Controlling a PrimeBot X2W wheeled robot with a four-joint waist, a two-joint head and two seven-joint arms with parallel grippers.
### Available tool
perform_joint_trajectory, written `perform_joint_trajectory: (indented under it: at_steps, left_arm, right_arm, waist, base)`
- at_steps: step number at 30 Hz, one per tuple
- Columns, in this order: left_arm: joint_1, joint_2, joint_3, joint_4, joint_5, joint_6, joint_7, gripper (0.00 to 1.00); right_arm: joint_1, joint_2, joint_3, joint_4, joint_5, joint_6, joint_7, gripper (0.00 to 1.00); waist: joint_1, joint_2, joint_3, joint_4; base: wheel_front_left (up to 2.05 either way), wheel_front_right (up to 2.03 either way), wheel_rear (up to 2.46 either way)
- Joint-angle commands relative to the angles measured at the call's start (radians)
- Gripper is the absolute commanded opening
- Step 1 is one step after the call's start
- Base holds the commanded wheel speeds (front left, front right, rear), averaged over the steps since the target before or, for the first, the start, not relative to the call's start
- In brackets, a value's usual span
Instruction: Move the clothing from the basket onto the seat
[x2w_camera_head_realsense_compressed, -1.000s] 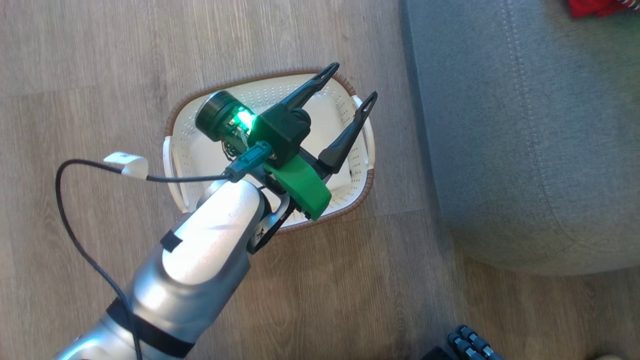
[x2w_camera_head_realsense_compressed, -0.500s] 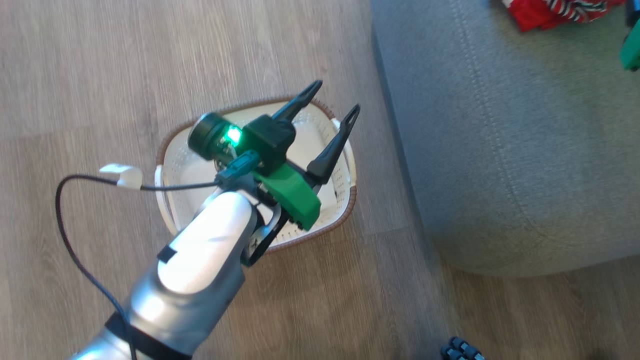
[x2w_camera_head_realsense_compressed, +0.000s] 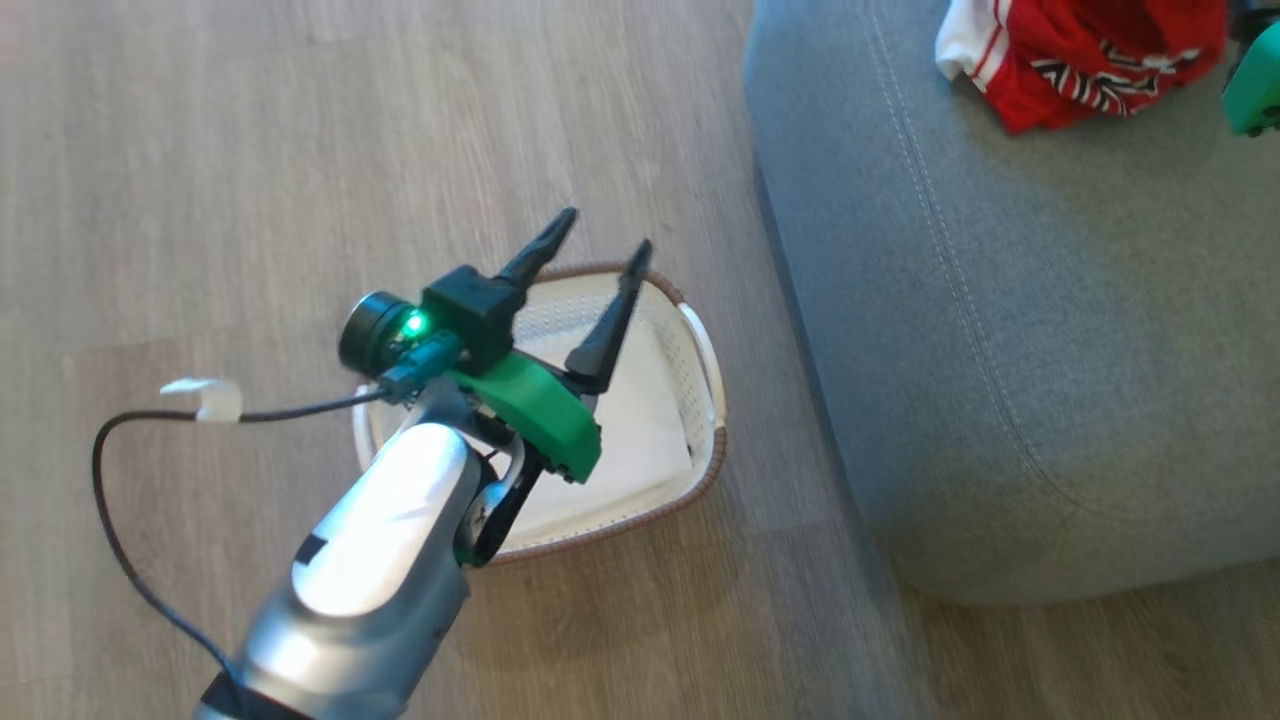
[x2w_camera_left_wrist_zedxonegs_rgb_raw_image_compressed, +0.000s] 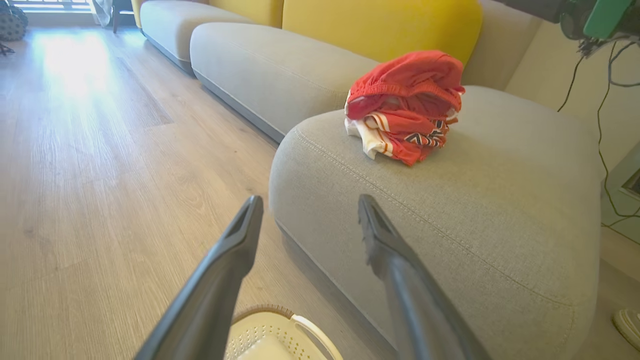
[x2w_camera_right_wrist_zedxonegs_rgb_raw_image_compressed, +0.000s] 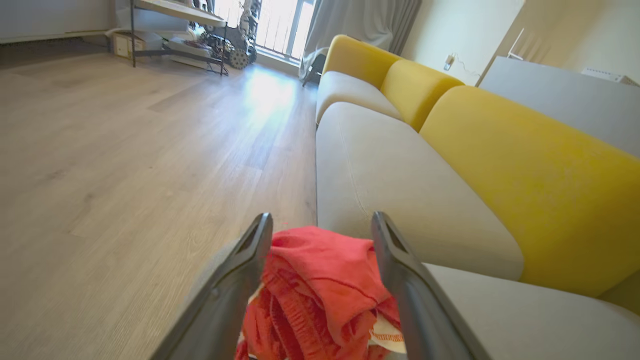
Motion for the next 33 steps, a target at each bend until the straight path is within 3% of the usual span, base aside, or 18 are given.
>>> perform_joint_trajectory:
  at_steps: [1,7,17,27,33]
  left_arm:
    - [-0.006,0.011,0.043,-0.026,-0.008,0.009,-0.012,1.00]
    - [0.046,0.013,0.127,-0.027,-0.019,0.034,-0.013,1.00]
    - [0.179,0.046,0.286,-0.046,0.002,0.099,-0.014,1.00]
    - [0.325,0.070,0.402,-0.098,0.011,0.111,-0.014,1.00]
    - [0.425,0.072,0.439,-0.150,0.036,0.105,-0.014,1.00]
  right_arm:
    - [0.030,-0.013,0.005,-0.029,0.001,0.000,0.008,1.00]
    - [0.078,0.016,-0.014,-0.073,-0.016,0.000,0.009,1.00]
    - [0.282,0.167,-0.185,-0.184,-0.143,0.000,-0.018,1.00]
    - [0.541,0.350,-0.349,-0.390,-0.274,0.000,-0.023,1.00]
    - [0.714,0.427,-0.390,-0.526,-0.317,0.000,-0.019,1.00]
  waist:
    - [0.0000,0.0000,-0.023,0.022]
    - [0.0000,0.0000,-0.074,0.073]
    - [0.0000,0.0000,-0.147,0.152]
    - [0.0000,0.0000,-0.210,0.197]
    - [0.0000,0.0000,-0.248,0.213]
  base:
    - [0.00,0.00,0.00]
    - [0.00,0.00,0.00]
    - [0.00,0.00,0.00]
    - [0.00,0.00,0.00]
    - [0.00,0.00,0.00]
